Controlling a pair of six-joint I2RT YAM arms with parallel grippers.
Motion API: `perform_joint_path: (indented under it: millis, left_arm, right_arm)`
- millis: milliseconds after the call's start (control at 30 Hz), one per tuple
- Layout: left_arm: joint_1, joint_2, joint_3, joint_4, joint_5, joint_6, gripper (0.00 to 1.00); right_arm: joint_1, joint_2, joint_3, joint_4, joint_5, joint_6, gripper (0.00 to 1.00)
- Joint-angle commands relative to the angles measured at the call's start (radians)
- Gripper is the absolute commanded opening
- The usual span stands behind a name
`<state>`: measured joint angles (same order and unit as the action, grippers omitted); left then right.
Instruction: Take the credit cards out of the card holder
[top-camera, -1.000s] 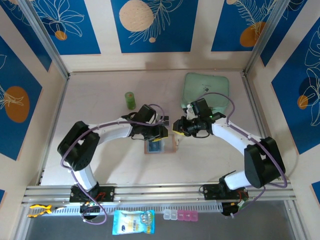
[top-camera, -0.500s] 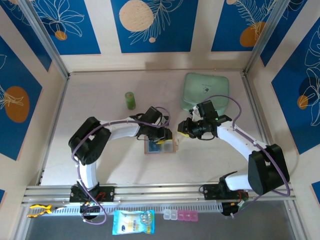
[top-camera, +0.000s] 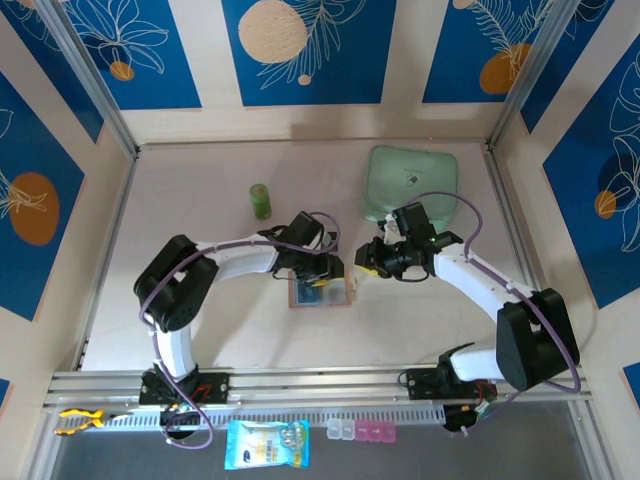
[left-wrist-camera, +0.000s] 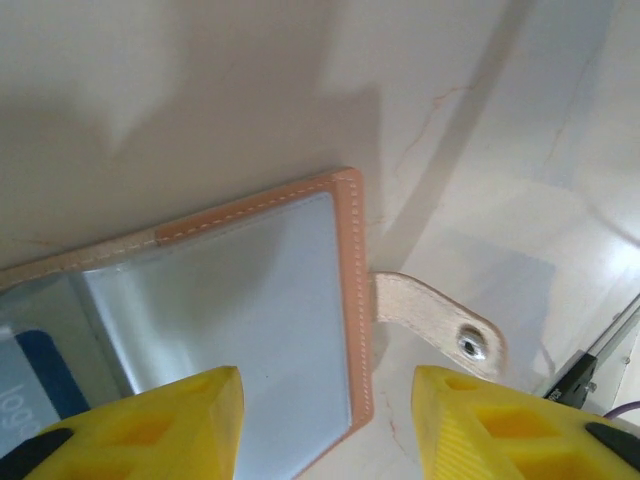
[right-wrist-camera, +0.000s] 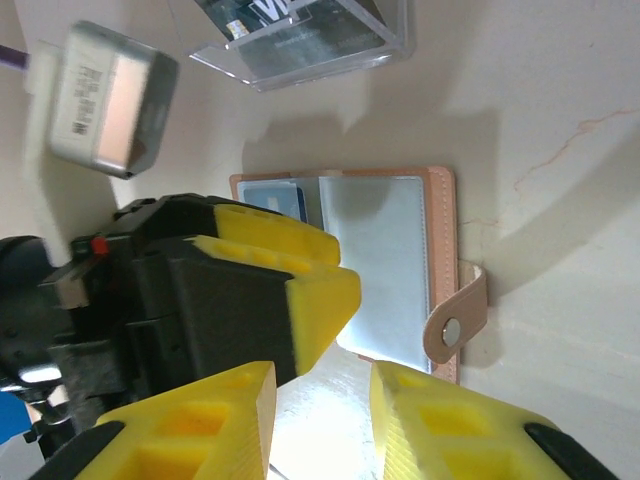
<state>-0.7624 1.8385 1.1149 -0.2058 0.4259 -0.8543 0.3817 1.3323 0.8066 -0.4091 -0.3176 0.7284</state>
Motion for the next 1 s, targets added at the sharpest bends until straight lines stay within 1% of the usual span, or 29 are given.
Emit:
perform_joint_path:
  millis: [0, 233, 433, 633, 833, 967]
  left_arm:
    - [0.014, -0.082, -0.012, -0.035, -0.04, 0.036, 0.48]
    - [0.077, -0.183, -0.113, -0.056, -0.08, 0.06, 0.46]
    - [0.138, -0.243, -0.2, -0.058, -0.075, 0.072, 0.4]
    - [0.173, -0.257, -0.26, -0.045, -0.068, 0.083, 0.3]
    - [0.194, -0.242, -0.282, -0.028, -0.05, 0.089, 0.21]
    - [0.194, -0.233, -0.296, -0.013, -0.043, 0.089, 0.18]
  right_arm:
    - [0.026, 0.017, 0.0, 0.02, -0.024, 0.021, 0.32]
    - [0.094, 0.091, 0.043, 0.04, -0.015, 0.04, 0.32]
    - [0.158, 0.163, 0.082, 0.066, 0.0, 0.06, 0.31]
    - [0.212, 0.24, 0.127, 0.076, 0.005, 0.061, 0.31]
    - [0.245, 0.297, 0.17, 0.073, 0.006, 0.063, 0.3]
    - [0.257, 0.323, 0.184, 0.072, 0.008, 0.063, 0.29]
